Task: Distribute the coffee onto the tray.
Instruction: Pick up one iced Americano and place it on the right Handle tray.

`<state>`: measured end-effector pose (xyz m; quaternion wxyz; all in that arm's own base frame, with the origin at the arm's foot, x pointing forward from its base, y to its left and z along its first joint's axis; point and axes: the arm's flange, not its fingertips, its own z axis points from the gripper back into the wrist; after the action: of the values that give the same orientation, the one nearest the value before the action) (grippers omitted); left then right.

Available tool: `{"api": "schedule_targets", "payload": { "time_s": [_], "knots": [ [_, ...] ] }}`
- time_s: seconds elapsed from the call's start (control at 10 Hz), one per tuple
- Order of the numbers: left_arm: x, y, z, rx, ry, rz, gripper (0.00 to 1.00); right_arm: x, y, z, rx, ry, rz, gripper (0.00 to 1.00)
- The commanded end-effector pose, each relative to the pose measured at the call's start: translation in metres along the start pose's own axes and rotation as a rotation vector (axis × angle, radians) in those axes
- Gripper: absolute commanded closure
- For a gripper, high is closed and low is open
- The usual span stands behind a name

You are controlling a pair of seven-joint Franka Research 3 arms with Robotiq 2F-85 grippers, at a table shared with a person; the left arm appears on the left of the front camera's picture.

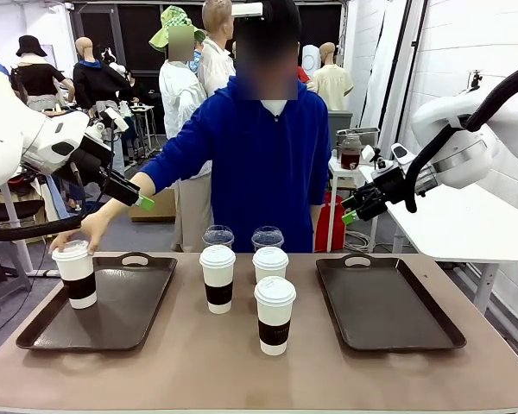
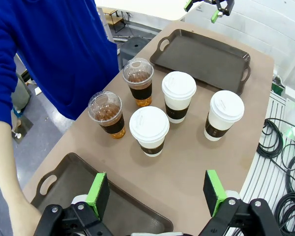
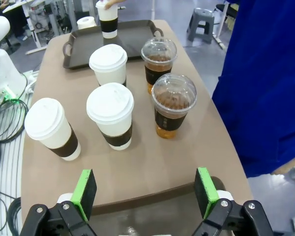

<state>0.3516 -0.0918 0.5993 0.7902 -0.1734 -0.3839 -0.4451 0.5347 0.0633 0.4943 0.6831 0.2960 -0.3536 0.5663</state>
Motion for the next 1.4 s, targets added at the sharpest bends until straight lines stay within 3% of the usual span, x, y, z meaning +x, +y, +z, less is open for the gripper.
{"api": "schedule_targets", "payload": {
  "time_s": [0.0, 0.4, 0.5, 0.7, 1.3],
  "knots": [
    [-0.001, 0.001, 0.000, -0.007, -0.001, 0.001, 0.00, 0.002, 0.003, 0.000, 0.001, -0.003, 0.005, 0.00],
    [-0.001, 0.001, 0.000, -0.007, -0.001, 0.001, 0.00, 0.001, 0.001, 0.000, -0.001, 0.001, 0.002, 0.00],
    [-0.001, 0.001, 0.000, -0.007, -0.001, 0.001, 0.00, -0.005, -0.013, -0.009, 0.017, -0.054, 0.028, 0.00],
    [-0.001, 0.001, 0.000, -0.007, -0.001, 0.001, 0.00, -0.027, -0.044, -0.028, 0.136, -0.154, 0.033, 0.00],
    [-0.001, 0.001, 0.000, -0.007, -0.001, 0.001, 0.00, -0.092, -0.101, -0.064, 0.169, -0.244, 0.021, 0.00]
  ]
}}
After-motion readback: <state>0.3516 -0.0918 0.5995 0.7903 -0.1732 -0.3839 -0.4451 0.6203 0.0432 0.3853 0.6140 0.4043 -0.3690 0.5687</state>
